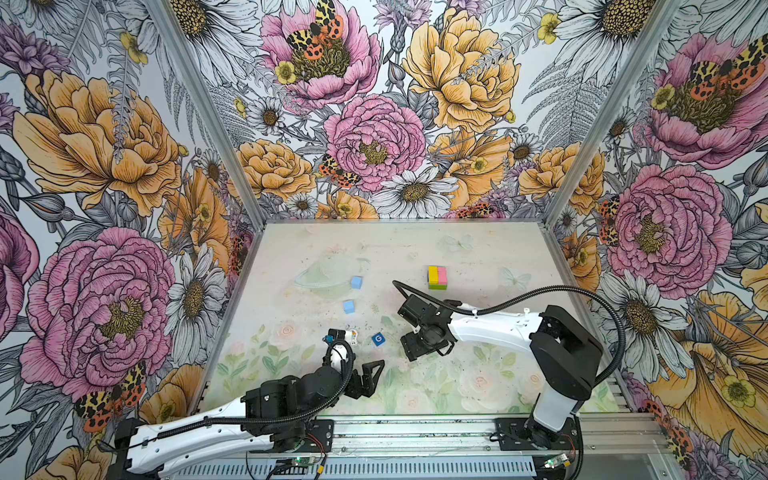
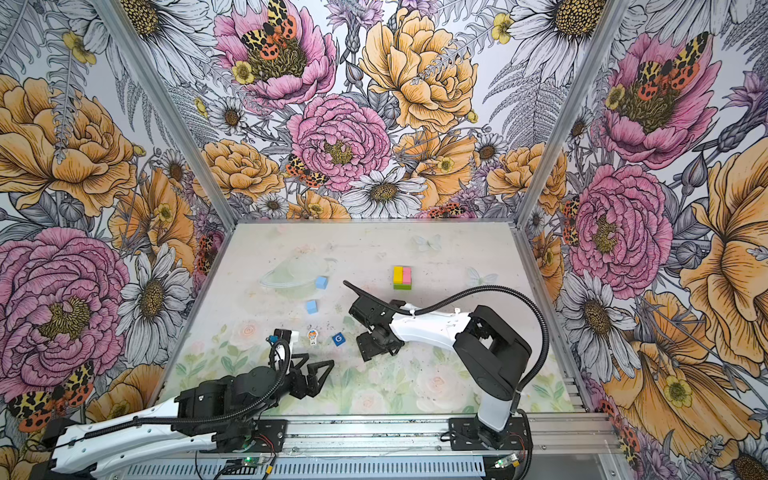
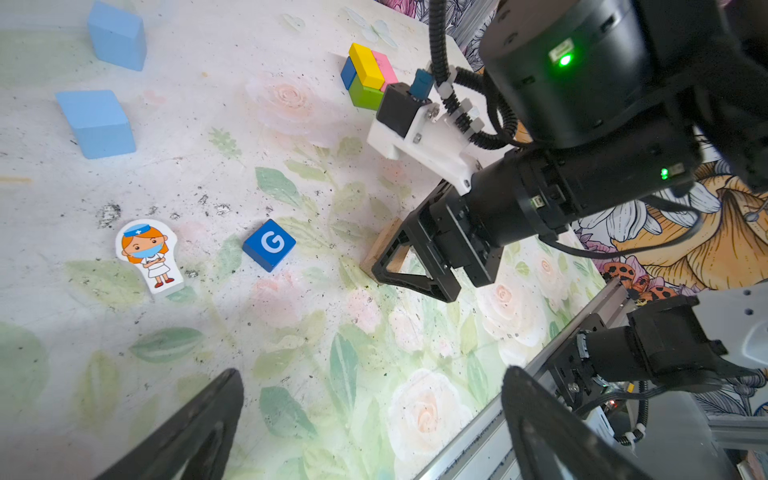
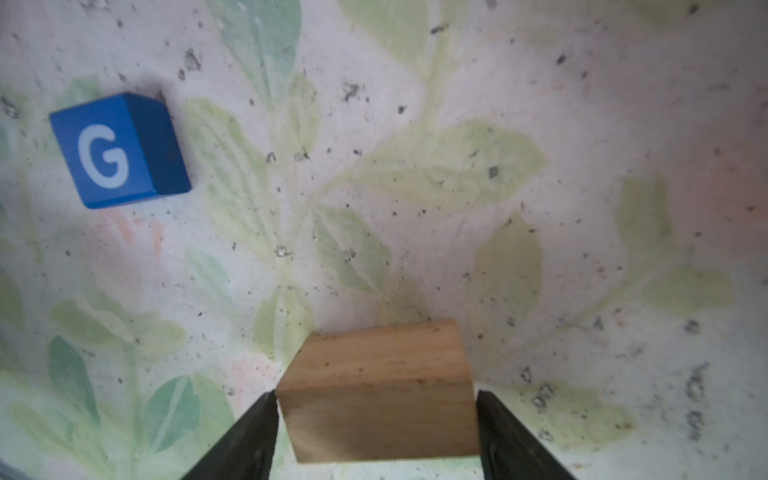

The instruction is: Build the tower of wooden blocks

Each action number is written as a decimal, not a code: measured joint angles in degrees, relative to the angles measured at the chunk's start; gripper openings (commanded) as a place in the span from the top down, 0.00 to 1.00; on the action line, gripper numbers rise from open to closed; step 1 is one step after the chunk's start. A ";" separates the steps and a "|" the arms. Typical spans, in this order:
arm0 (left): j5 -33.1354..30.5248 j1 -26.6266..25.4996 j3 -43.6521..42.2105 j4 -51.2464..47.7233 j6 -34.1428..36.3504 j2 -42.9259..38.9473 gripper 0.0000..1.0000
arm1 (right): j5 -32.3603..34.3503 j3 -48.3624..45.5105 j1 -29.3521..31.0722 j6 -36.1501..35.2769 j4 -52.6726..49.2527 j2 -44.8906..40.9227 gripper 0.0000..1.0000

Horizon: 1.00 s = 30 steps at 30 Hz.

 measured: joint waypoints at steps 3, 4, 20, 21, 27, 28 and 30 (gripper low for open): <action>-0.39 0.00 0.00 0.00 0.00 0.00 0.02 | 0.26 0.02 0.00 -0.22 -0.02 0.85 0.24; -0.46 0.00 0.00 0.00 0.00 0.00 0.02 | 0.42 0.02 0.00 -0.22 -0.02 1.05 0.24; -0.83 0.00 0.00 -0.20 0.02 -0.52 0.02 | 1.07 3.72 0.00 -1.62 -0.48 2.86 0.26; -0.85 0.00 0.00 -0.35 0.02 -0.63 0.02 | 1.05 3.87 0.00 -1.81 -0.55 2.86 0.27; -0.85 0.00 0.00 -0.63 0.02 -0.76 0.02 | 1.05 3.96 0.00 -1.92 -1.55 2.91 0.27; -0.85 0.00 0.00 -0.61 0.02 -0.76 0.02 | 1.05 3.96 0.00 -1.92 -1.60 2.91 0.27; -0.87 0.00 0.00 -0.68 0.02 -0.76 0.02 | 1.05 3.96 0.00 -1.92 -1.70 2.91 0.27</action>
